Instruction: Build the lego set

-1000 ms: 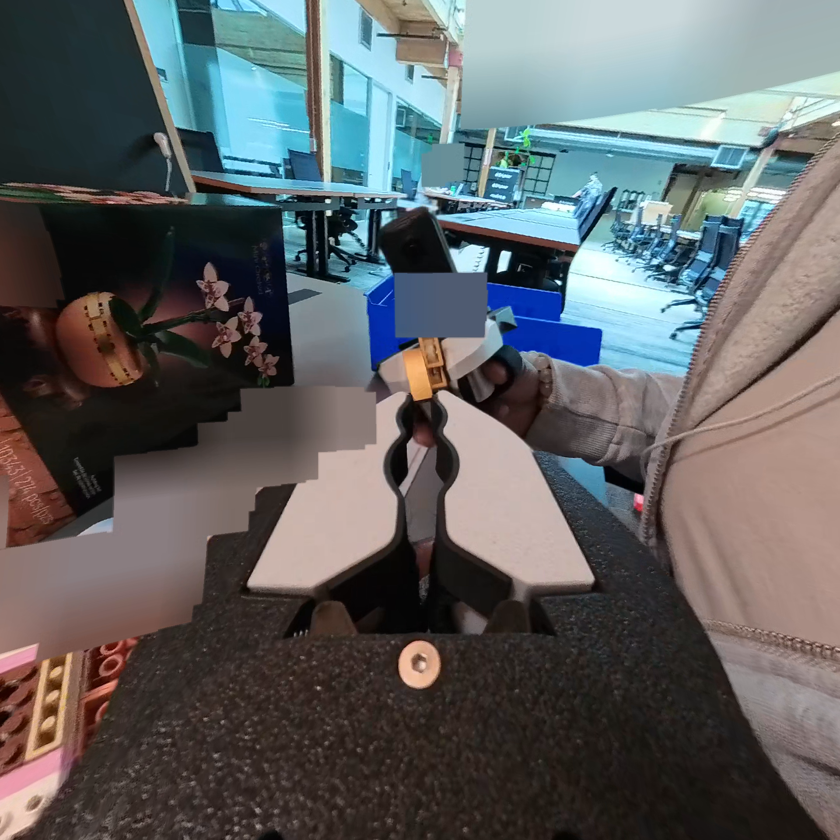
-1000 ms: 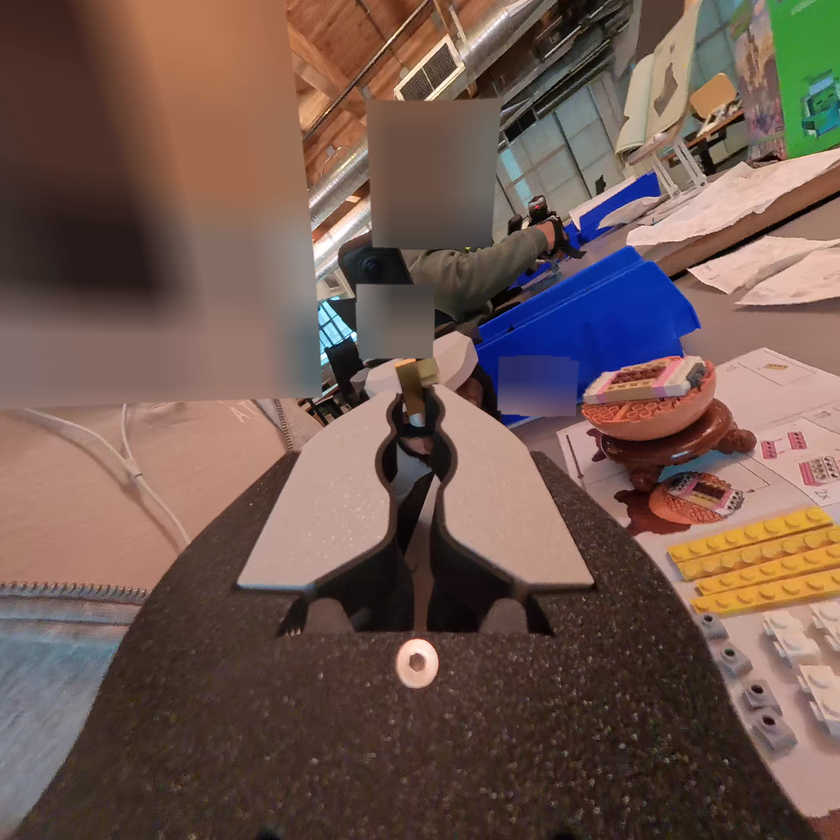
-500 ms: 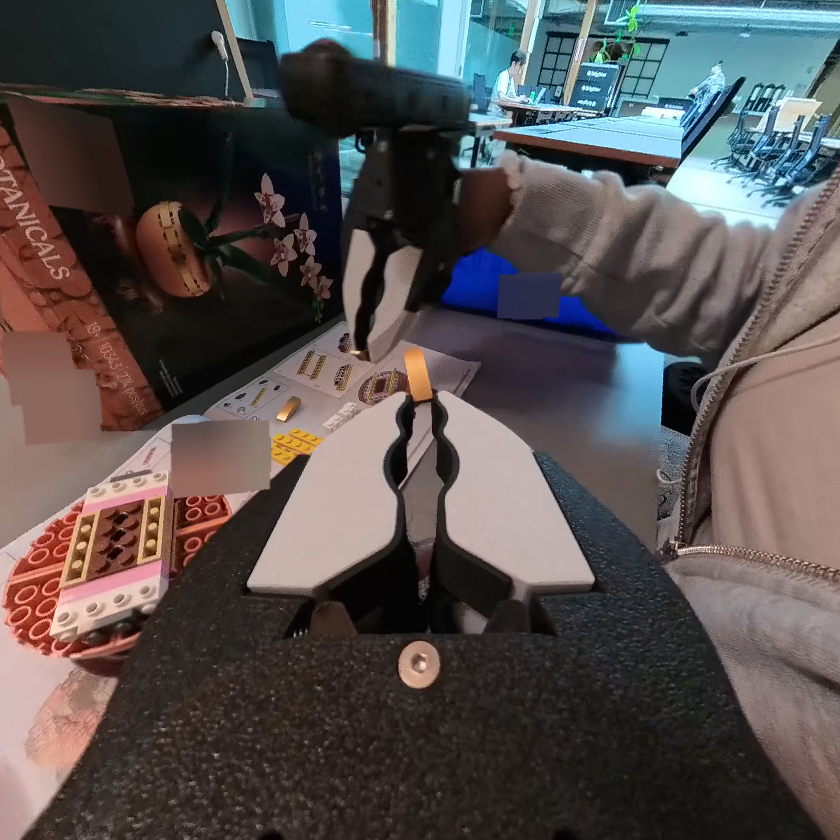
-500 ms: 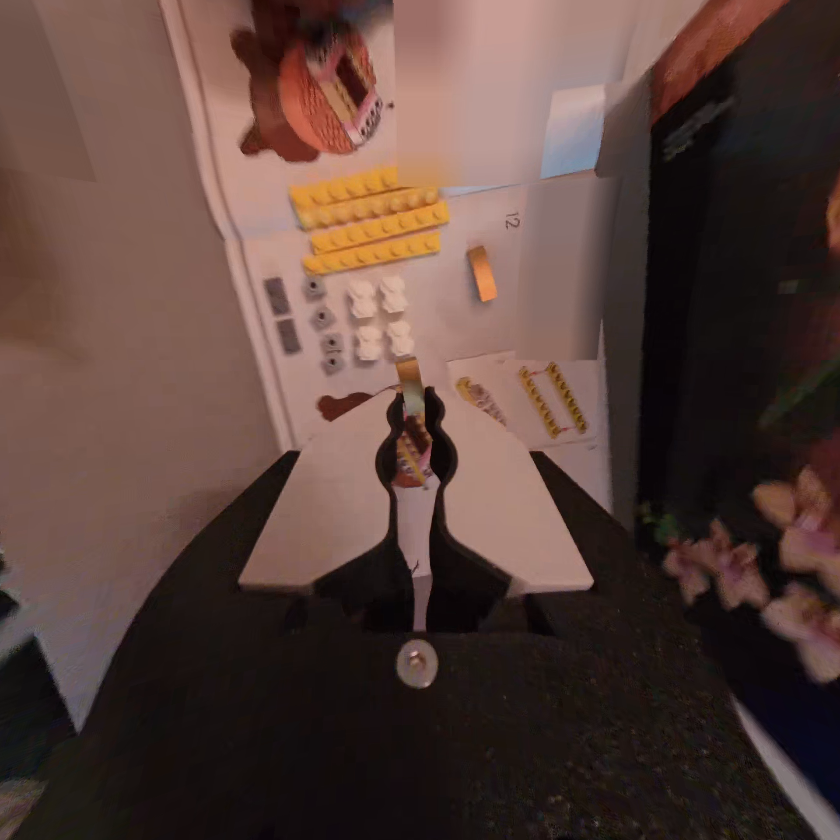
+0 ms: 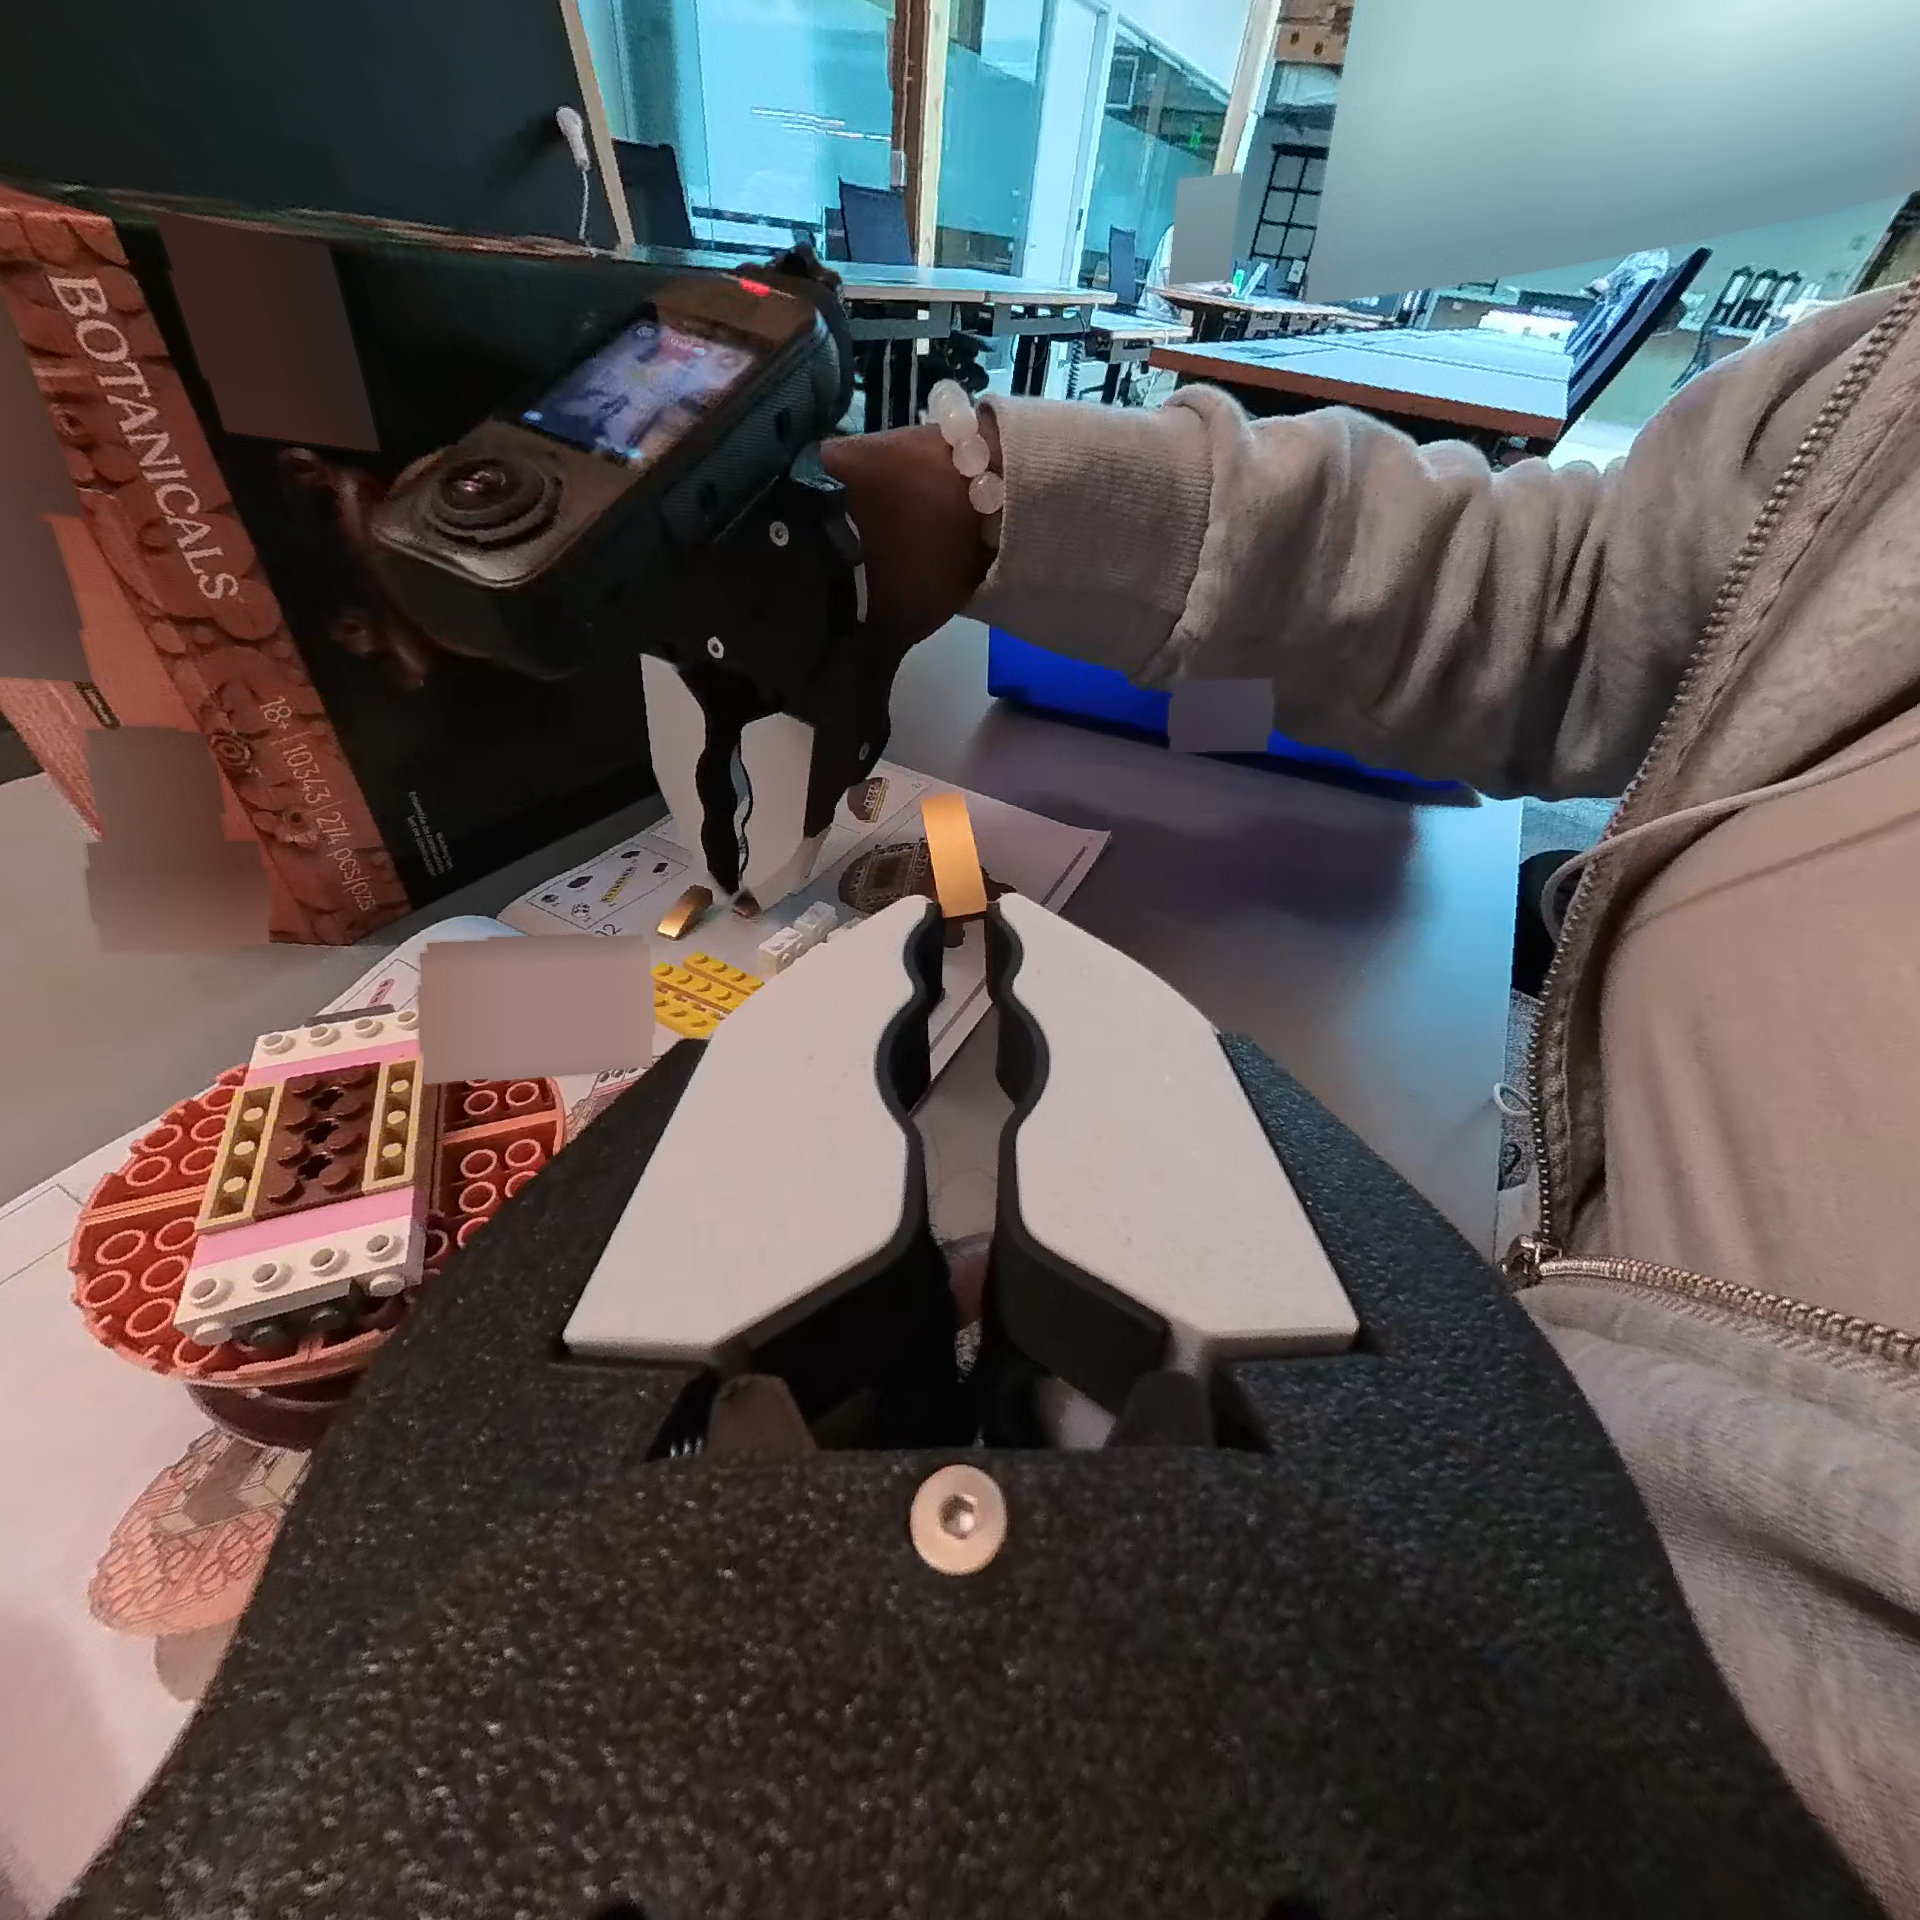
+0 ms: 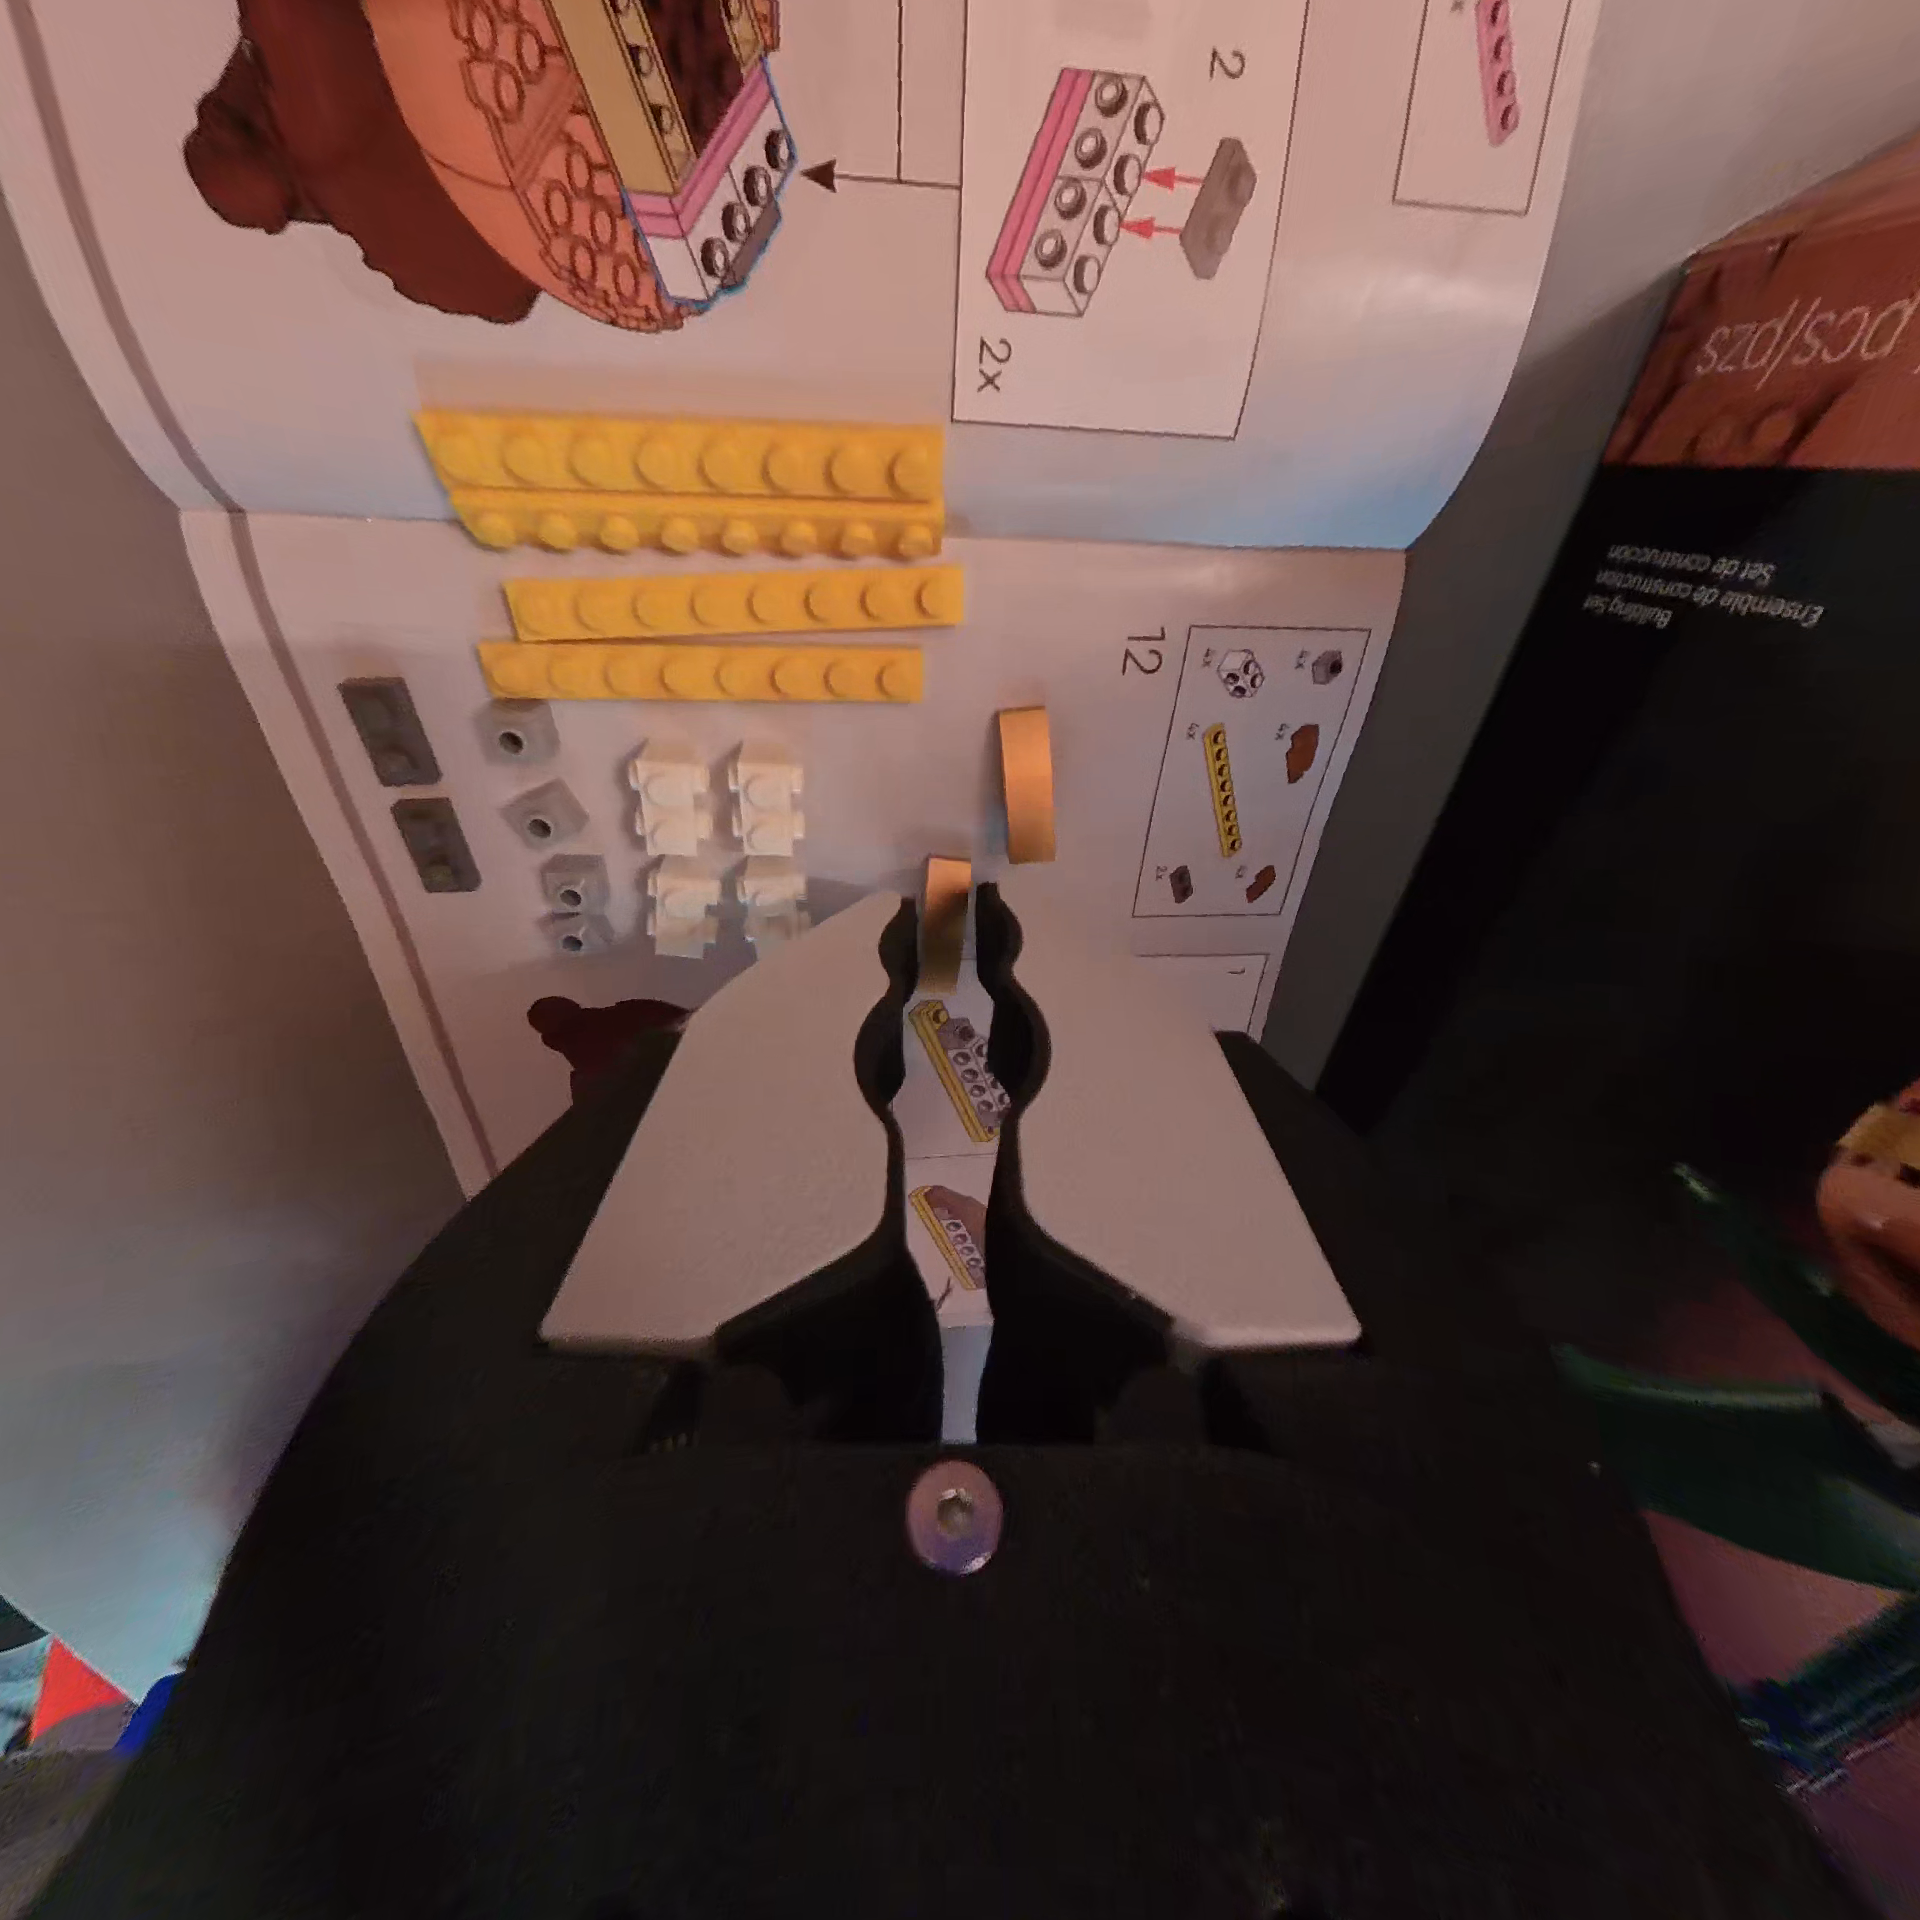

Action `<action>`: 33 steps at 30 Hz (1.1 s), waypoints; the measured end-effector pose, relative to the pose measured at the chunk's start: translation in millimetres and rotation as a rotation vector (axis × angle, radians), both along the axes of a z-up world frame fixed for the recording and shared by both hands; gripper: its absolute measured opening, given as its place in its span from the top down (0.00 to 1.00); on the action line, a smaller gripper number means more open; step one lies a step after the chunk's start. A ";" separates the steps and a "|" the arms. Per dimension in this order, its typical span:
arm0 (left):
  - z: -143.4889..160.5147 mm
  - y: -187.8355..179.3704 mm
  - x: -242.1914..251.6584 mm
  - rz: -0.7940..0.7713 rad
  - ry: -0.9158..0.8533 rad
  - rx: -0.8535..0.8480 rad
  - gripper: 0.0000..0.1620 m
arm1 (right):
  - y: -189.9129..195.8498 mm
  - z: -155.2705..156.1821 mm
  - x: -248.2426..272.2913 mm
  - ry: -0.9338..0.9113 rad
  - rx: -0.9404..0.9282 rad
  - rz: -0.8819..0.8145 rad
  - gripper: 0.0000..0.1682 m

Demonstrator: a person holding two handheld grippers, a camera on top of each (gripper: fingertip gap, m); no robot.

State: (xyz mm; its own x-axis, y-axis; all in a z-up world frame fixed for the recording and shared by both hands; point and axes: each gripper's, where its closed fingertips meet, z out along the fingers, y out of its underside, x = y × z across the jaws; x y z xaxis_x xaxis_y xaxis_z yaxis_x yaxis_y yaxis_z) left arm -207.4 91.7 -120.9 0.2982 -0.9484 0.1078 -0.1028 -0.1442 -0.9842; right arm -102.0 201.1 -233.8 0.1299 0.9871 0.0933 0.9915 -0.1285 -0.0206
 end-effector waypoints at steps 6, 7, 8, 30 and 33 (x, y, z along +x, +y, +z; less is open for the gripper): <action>-0.4 0.1 0.8 -0.011 -0.008 -0.001 0.96 | -3.2 3.2 15.0 0.084 -0.015 -0.062 0.88; -1.0 0.0 1.3 -0.014 -0.009 -0.002 0.96 | -2.7 2.2 15.5 0.114 -0.020 -0.074 0.90; -1.2 -0.2 1.8 -0.017 -0.009 -0.002 0.96 | -2.5 1.4 14.4 0.150 -0.026 -0.081 0.91; -4.2 1.3 7.6 -0.029 0.008 -0.007 0.96 | 14.7 -0.2 17.1 0.164 -0.008 -0.072 0.95; -5.2 1.4 8.5 -0.030 0.010 -0.010 0.96 | 13.9 0.2 16.1 0.170 -0.009 -0.069 0.93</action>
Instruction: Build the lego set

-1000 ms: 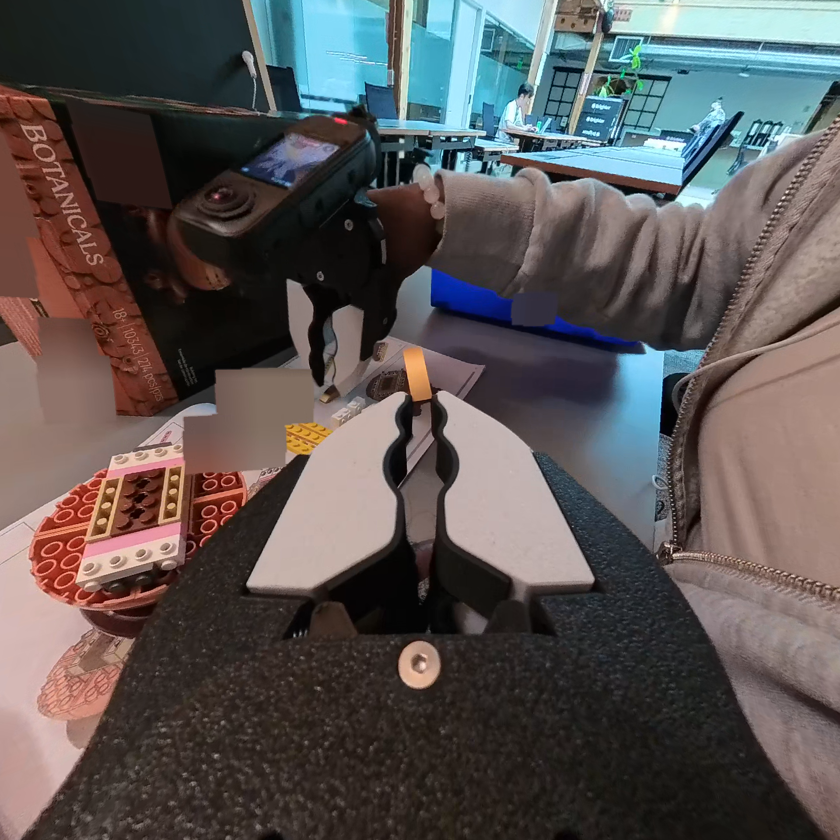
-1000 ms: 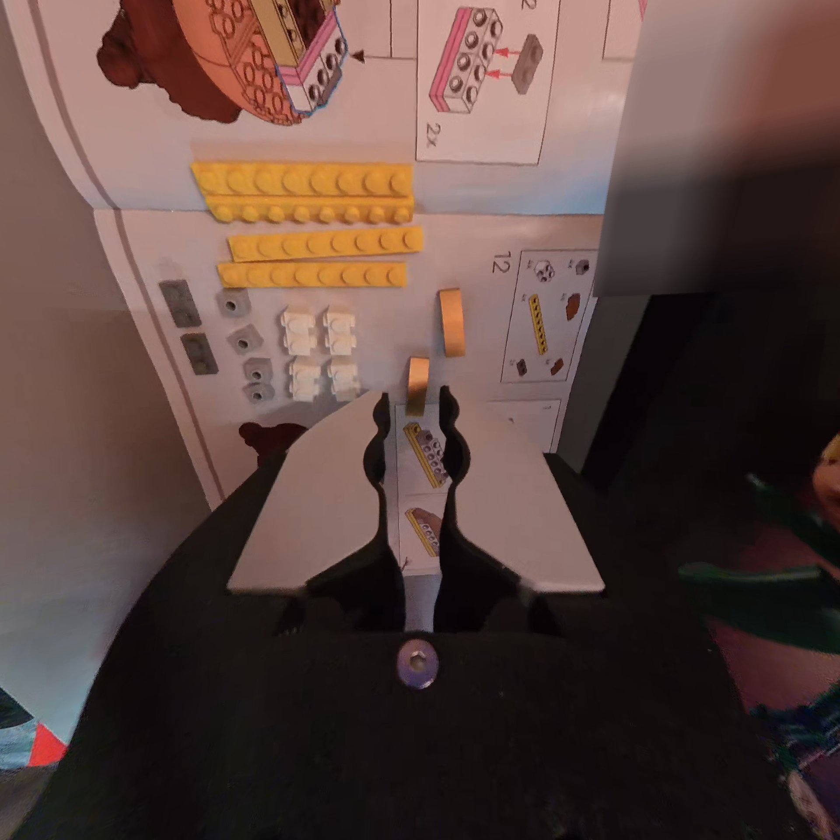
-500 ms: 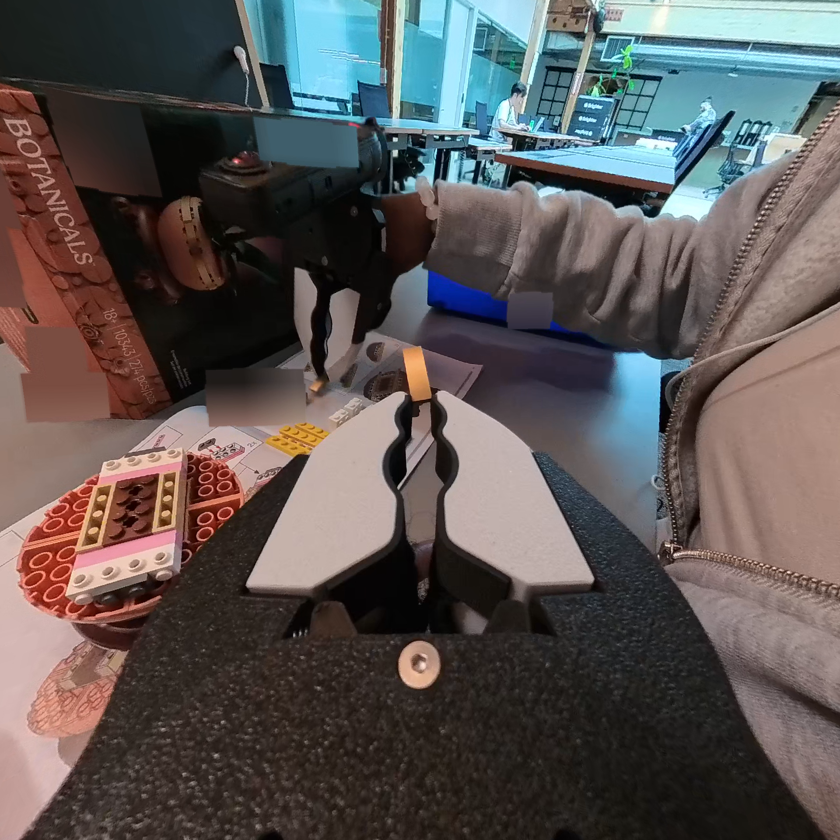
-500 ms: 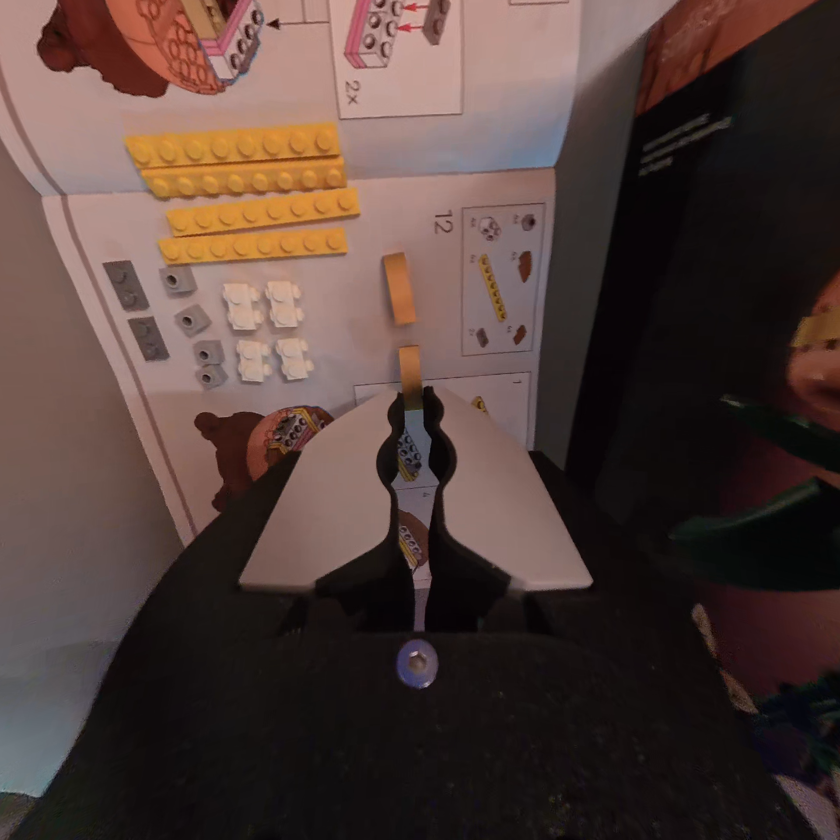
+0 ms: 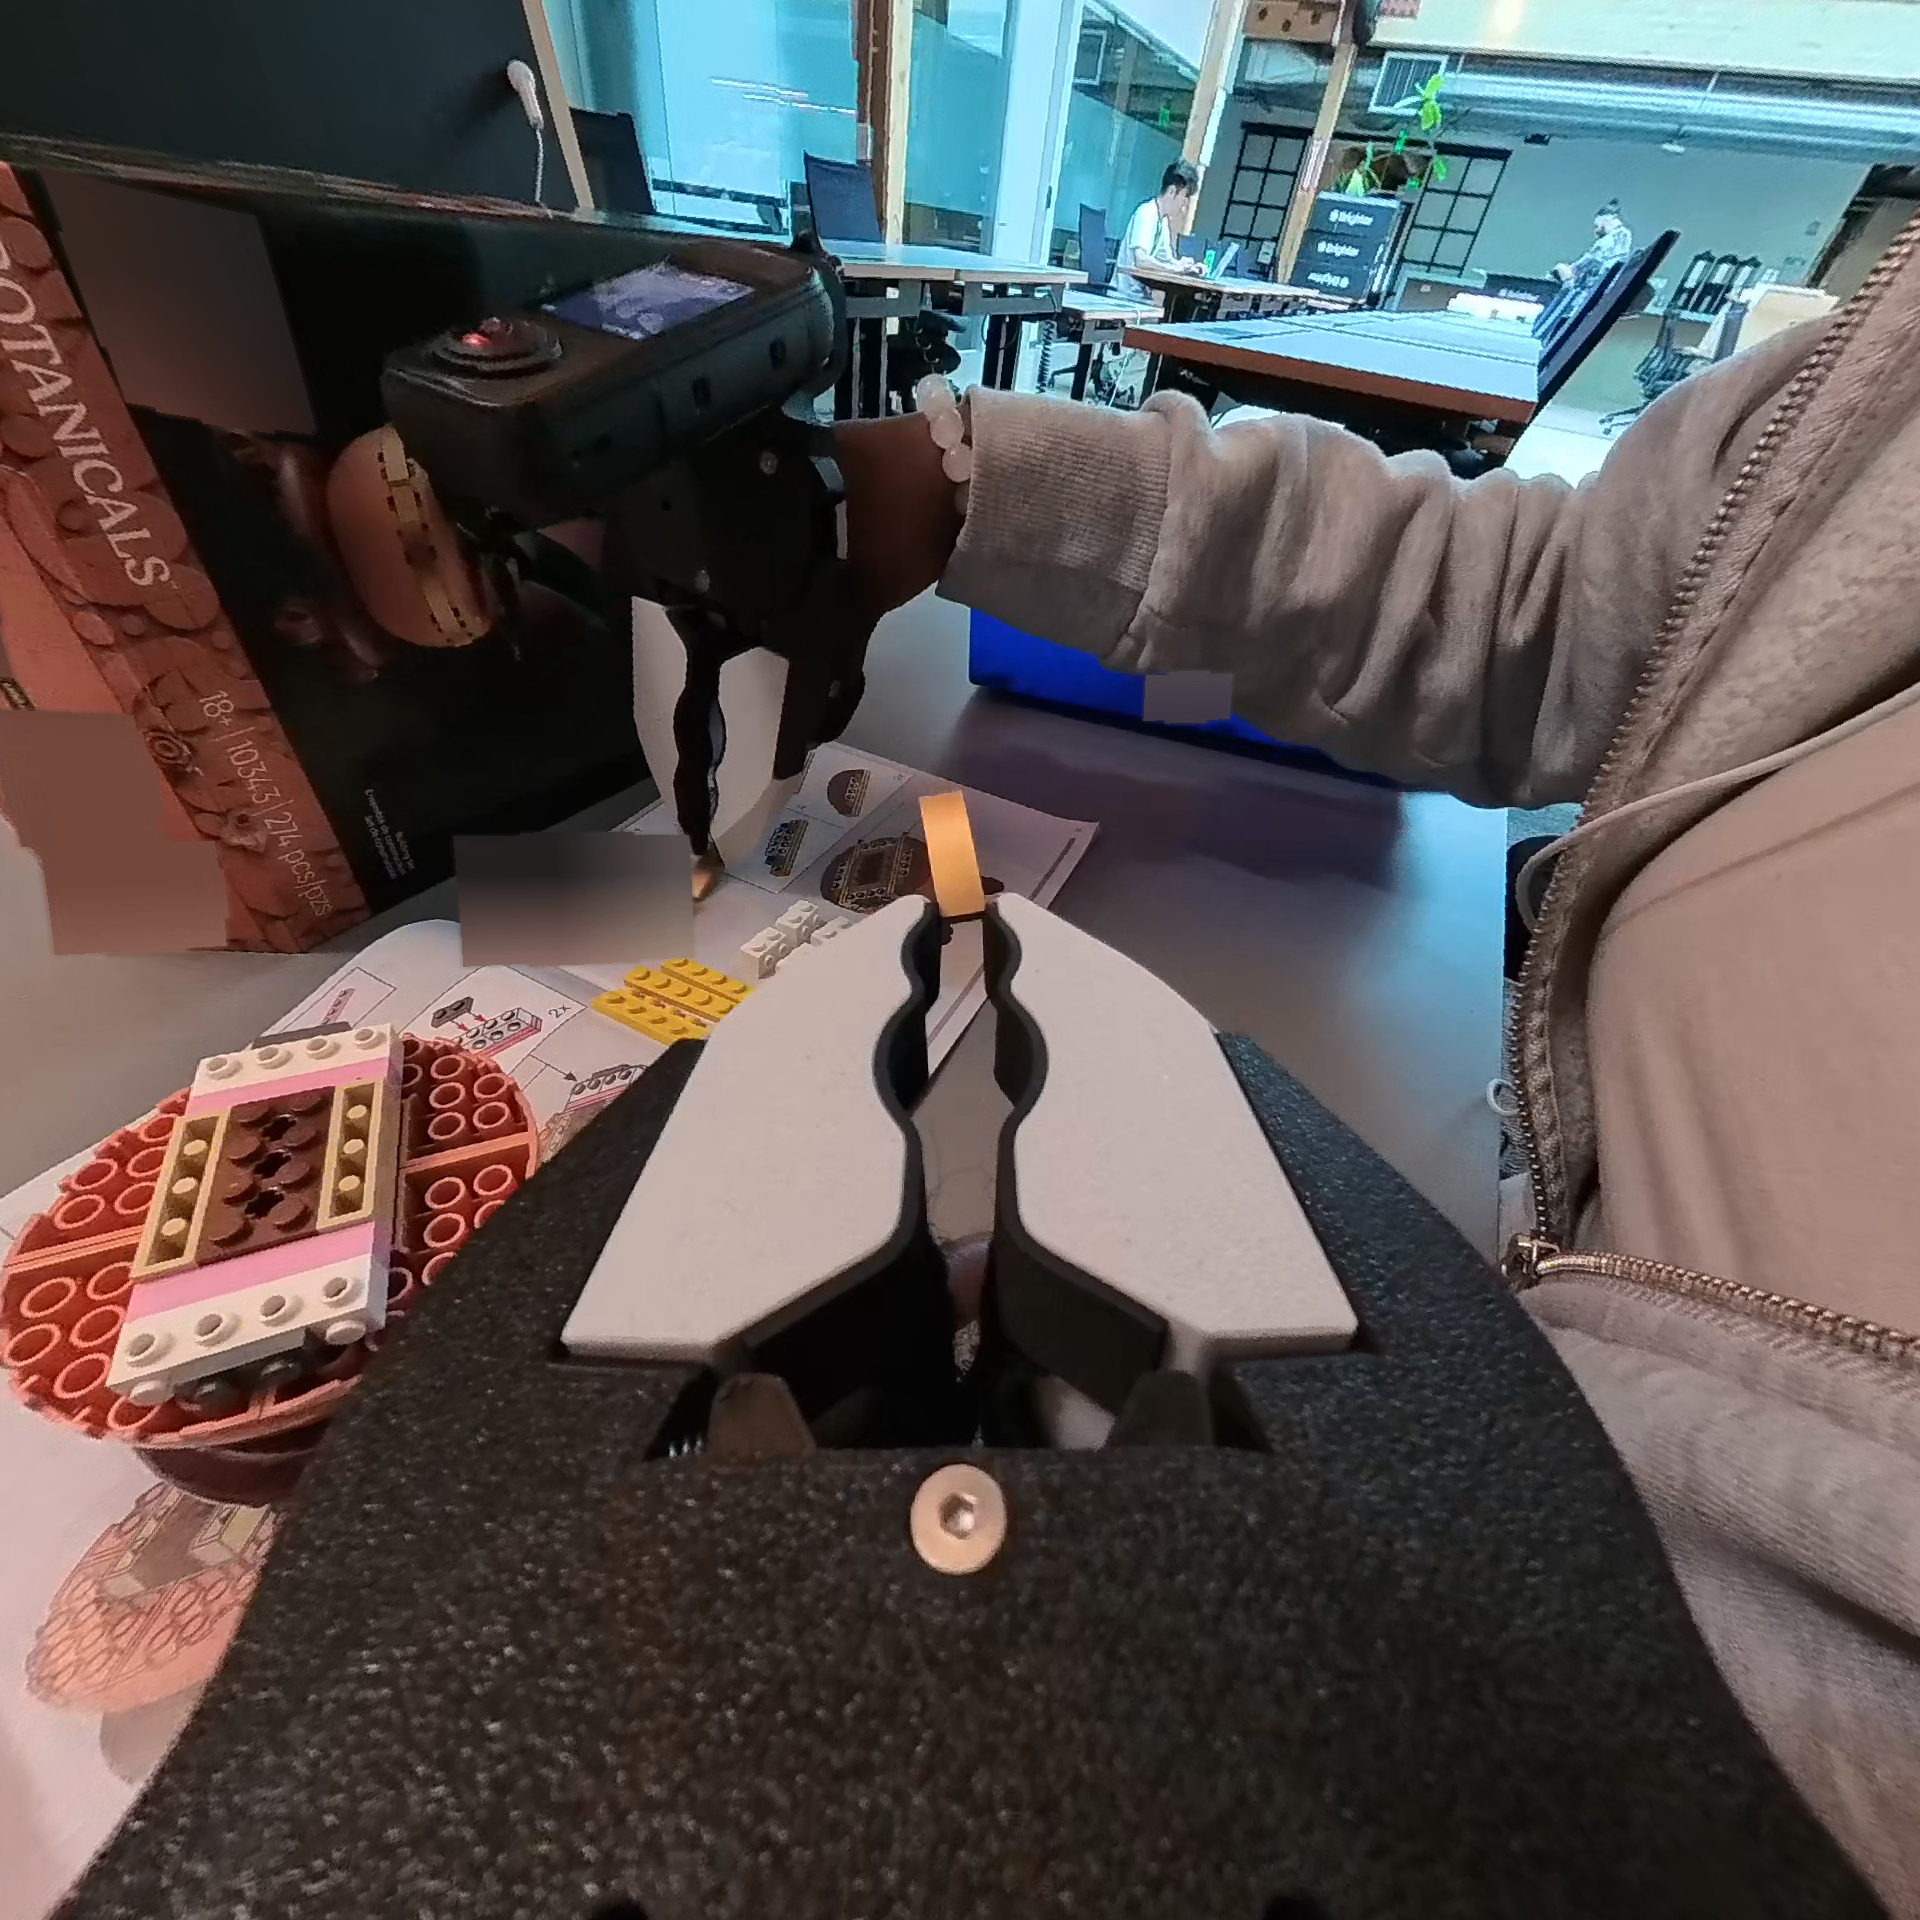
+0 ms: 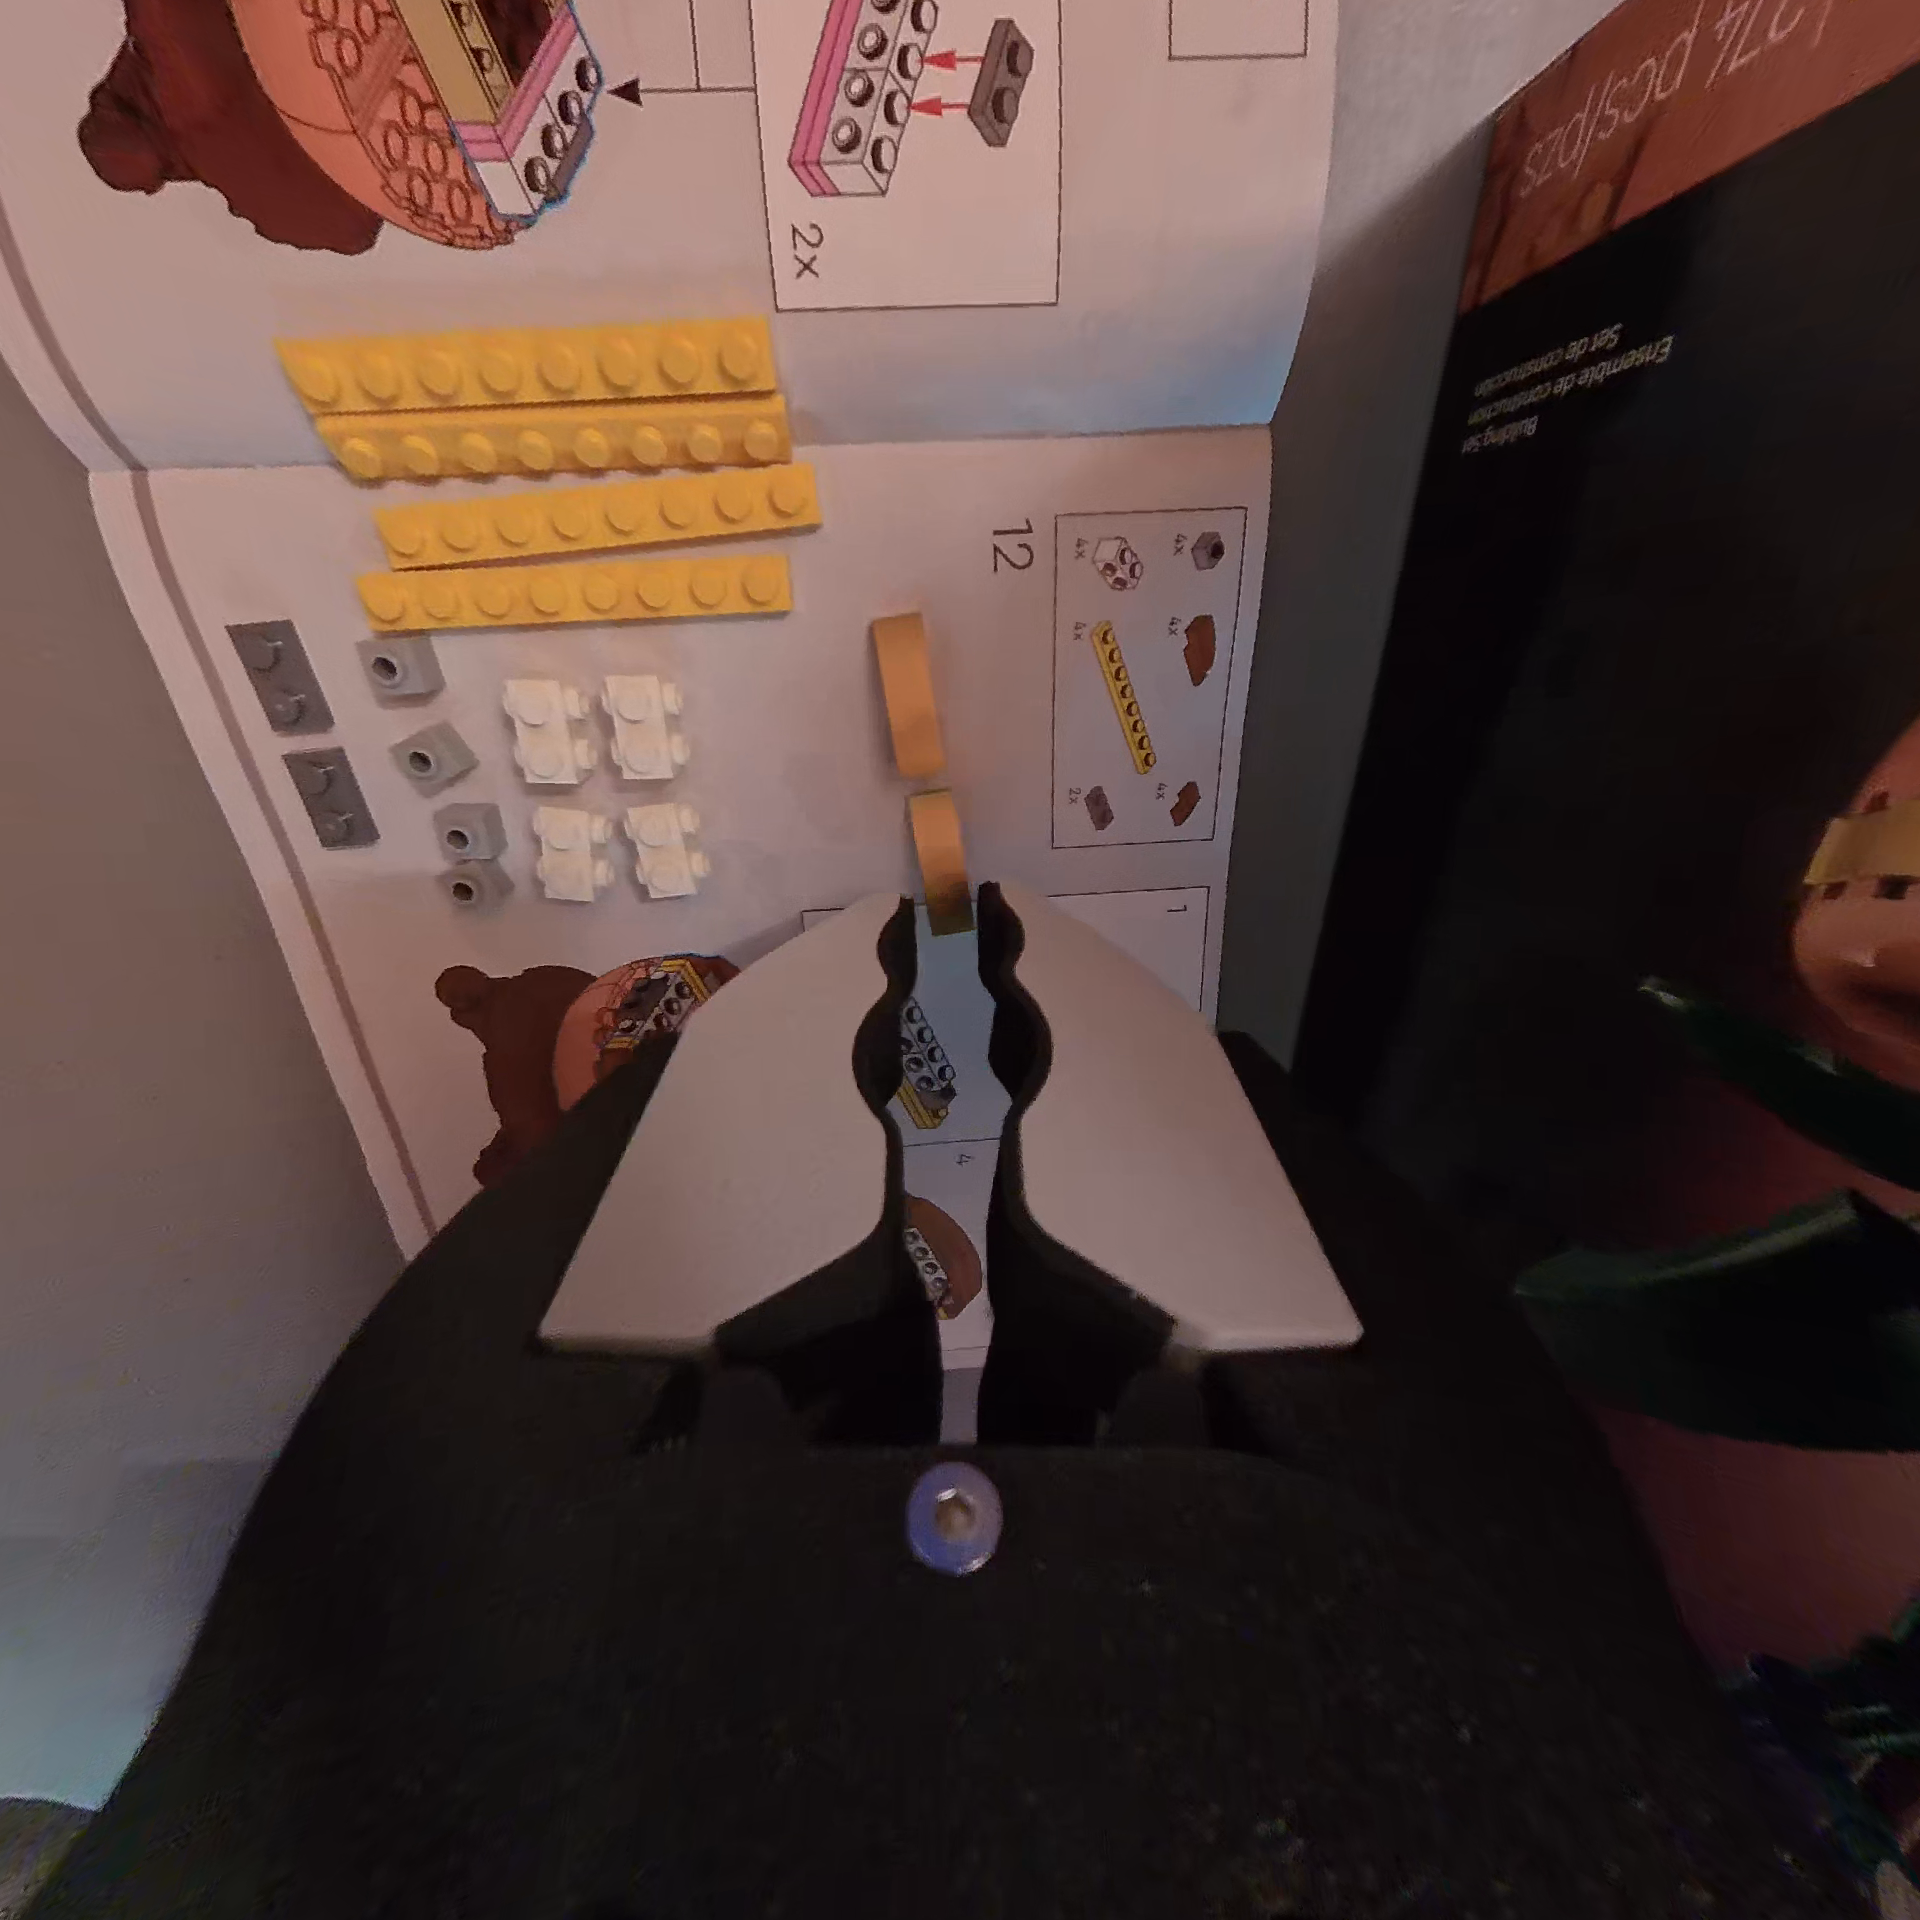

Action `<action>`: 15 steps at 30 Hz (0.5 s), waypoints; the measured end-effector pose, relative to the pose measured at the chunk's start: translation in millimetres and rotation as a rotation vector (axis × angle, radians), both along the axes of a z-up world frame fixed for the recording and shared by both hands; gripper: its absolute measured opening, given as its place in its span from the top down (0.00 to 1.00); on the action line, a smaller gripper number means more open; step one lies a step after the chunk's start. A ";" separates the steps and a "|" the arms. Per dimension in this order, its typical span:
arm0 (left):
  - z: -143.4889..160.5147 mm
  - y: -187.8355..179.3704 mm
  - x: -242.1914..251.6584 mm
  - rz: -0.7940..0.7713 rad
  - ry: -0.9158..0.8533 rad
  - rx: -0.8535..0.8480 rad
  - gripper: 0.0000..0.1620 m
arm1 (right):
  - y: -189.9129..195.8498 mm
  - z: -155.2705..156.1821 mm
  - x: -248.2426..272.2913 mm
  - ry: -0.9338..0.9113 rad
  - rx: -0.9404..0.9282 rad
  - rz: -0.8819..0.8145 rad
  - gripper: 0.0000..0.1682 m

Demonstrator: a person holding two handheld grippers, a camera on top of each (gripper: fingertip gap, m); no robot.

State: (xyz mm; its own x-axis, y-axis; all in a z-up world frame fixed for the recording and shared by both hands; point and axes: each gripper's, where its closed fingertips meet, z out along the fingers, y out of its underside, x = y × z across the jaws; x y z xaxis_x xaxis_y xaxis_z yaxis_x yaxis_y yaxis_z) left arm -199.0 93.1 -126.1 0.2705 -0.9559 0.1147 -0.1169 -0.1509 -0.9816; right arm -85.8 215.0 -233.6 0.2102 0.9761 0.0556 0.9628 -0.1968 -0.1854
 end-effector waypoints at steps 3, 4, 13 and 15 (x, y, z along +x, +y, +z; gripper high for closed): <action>-1.0 1.2 1.2 0.002 -0.002 -0.005 0.96 | 1.4 2.5 -0.3 0.022 0.011 -0.019 0.90; -1.6 1.9 1.7 0.004 -0.004 -0.009 0.96 | 0.8 4.8 -0.2 0.037 0.011 -0.027 0.90; -6.8 1.2 10.8 -0.064 -0.024 -0.076 0.96 | -100.7 116.6 -86.7 0.822 -0.206 0.219 0.85; -7.1 -1.2 13.8 -0.092 -0.020 -0.083 0.96 | -115.7 115.5 -91.3 0.807 -0.243 0.251 0.85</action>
